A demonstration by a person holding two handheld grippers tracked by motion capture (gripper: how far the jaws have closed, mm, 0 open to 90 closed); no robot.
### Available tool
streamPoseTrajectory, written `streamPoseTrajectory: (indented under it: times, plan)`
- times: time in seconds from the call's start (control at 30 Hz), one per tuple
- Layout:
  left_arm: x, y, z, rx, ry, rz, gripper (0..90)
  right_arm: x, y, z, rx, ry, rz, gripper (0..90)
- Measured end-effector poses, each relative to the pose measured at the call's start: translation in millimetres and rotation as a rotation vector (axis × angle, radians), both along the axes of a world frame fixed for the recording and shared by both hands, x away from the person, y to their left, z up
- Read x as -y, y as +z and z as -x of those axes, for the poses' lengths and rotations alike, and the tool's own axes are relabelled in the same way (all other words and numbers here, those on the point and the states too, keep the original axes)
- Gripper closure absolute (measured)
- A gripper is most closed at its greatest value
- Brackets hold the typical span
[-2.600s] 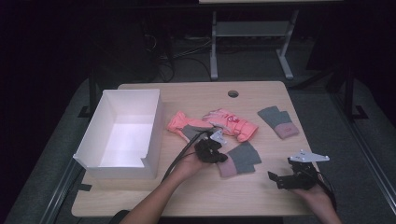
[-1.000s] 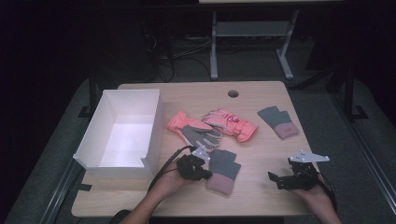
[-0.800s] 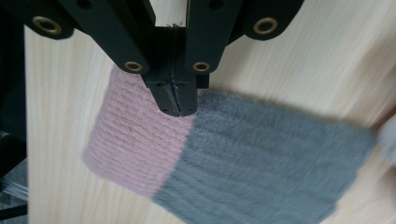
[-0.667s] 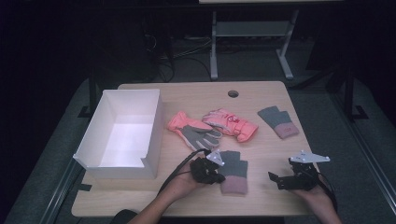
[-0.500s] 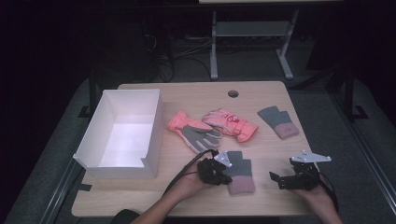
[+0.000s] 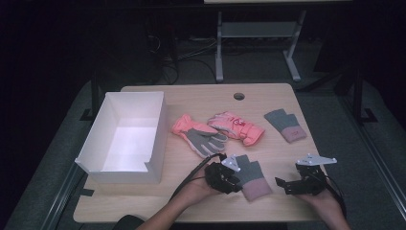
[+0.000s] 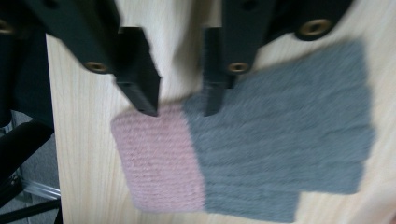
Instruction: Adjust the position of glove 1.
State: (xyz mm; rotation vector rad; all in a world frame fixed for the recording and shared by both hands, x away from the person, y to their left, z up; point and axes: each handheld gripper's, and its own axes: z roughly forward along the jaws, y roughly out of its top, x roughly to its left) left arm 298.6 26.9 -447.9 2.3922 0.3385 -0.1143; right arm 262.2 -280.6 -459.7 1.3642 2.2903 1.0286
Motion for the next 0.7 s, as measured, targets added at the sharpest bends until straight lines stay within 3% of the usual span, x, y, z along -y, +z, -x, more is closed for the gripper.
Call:
streamPoseTrajectory:
  times: [0.07,0.13,0.23,0.27,0.33,0.43,0.7]
  plan:
    - [-7.3,1.6,0.0,0.013,0.003,0.004,49.2,-1.4,0.4,-0.1,-0.016,0.01,0.001,0.6]
    - [-15.8,2.3,-0.2,0.026,0.018,0.001,46.0,-2.0,0.6,-0.1,-0.021,0.009,0.006,0.6]
    - [-28.6,2.2,-3.2,0.028,0.055,-0.006,35.0,-3.7,0.6,-2.7,-0.018,0.04,-0.001,8.5]
    - [-32.5,2.6,-4.4,0.027,0.061,-0.008,30.9,-4.6,1.4,-2.9,-0.04,0.045,-0.009,12.8]
    - [-40.8,4.1,-6.5,0.031,0.076,-0.01,25.6,-7.0,2.8,-4.7,-0.028,0.05,-0.001,13.6]
    - [-50.5,4.8,-6.9,0.045,0.1,0.01,25.2,-11.8,3.7,-6.6,-0.013,0.054,0.034,13.5]
    - [-76.2,5.2,-0.2,0.074,0.18,0.026,20.4,-11.5,10.1,-15.1,-0.001,0.024,0.037,13.9]
